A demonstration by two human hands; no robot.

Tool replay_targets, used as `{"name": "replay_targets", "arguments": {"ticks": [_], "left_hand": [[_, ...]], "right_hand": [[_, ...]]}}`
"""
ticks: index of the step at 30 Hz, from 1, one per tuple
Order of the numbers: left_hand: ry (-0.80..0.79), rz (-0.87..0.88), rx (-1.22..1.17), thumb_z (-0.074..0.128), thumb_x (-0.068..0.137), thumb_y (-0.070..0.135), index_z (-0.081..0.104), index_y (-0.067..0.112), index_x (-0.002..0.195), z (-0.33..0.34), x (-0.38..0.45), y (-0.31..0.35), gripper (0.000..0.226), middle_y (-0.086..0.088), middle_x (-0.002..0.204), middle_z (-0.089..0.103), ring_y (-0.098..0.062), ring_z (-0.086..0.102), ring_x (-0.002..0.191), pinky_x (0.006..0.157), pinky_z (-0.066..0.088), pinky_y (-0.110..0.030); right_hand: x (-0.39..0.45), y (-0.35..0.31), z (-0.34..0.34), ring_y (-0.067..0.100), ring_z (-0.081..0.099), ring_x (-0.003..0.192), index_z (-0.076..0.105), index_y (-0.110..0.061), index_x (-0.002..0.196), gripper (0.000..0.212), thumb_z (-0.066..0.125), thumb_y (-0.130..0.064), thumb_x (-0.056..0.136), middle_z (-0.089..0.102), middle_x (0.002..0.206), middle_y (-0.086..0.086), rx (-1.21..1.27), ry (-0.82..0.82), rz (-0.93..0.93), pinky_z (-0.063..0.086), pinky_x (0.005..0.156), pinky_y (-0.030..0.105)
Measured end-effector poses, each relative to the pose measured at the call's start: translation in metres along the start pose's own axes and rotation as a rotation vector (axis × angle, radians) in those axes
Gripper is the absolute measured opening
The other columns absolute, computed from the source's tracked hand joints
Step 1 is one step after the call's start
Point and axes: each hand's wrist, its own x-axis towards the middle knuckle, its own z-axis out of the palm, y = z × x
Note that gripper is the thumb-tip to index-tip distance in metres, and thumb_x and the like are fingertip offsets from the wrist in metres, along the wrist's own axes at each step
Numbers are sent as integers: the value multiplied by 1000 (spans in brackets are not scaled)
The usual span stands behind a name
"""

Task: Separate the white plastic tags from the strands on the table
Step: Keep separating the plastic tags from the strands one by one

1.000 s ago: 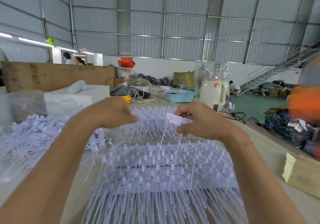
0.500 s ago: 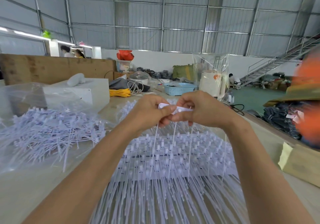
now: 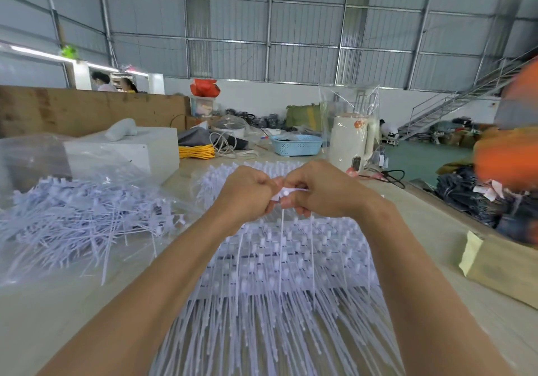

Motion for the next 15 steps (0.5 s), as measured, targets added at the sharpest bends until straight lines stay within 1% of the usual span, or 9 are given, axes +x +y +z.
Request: {"name": "replay_targets", "arguments": {"ticks": [3,5,7,9,11,12,13,14,15], "left_hand": [[-172,-105,-115,55,95,18,51,9,60,-8,-2,3,36,1,38,42,-7,24,27,32,18,-14],[-362,-154,-201,48,98,14,42,10,58,-19,-5,5,40,5,35,35,-4,18,27,29,14,-14],[-471,-160,-288,43,98,13,39,11,57,-30,-6,7,41,7,35,33,-1,19,27,28,14,-12],[-406,-138,-417,41,98,13,41,11,60,-40,-2,8,38,7,37,36,0,21,27,27,14,-12],[-257,-104,-509,39,100,15,44,9,68,-47,5,7,33,3,44,38,-1,21,28,28,15,-12],[-178,-99,-516,40,101,16,51,7,80,-49,10,5,26,1,49,39,-1,21,28,29,16,-13],[-115,-111,-516,40,101,15,54,6,101,-49,13,3,17,-2,54,40,-2,23,30,30,18,-13],[-59,-140,-512,39,101,11,49,0,125,-48,17,-2,28,-4,59,41,-4,26,31,32,19,-14],[-26,-178,-511,37,101,6,38,-6,137,-46,20,-6,38,-7,63,43,-5,29,34,34,20,-15]], "right_hand": [[1,-2,-1,3,53,44,56,-29,52,36,73,-16,80,55,47,-9,-13,-27,-13,45,52,24],[-1,-2,-5,1,49,47,54,-26,55,33,72,-15,81,53,51,-9,-122,-10,-15,44,58,26],[-7,3,-17,7,50,54,55,-16,61,27,68,-17,84,56,60,-1,-162,47,14,47,67,30],[-20,9,-35,7,55,58,57,-10,72,20,61,-21,88,60,68,3,-101,154,47,52,67,29],[-34,11,-55,-2,56,54,58,-15,75,16,58,-23,90,62,68,-1,-1,300,42,46,58,14],[-39,11,-63,-3,57,52,59,-18,76,15,57,-22,90,63,64,-3,49,379,22,45,54,11],[-43,9,-70,0,56,49,60,-23,77,15,57,-22,91,63,62,-3,93,455,-9,47,52,14],[-46,8,-75,5,55,48,62,-26,79,15,56,-21,92,63,59,-4,134,518,-47,49,51,20],[-48,5,-78,9,53,47,64,-28,83,16,54,-20,93,61,57,-6,180,557,-87,47,49,25]]}}
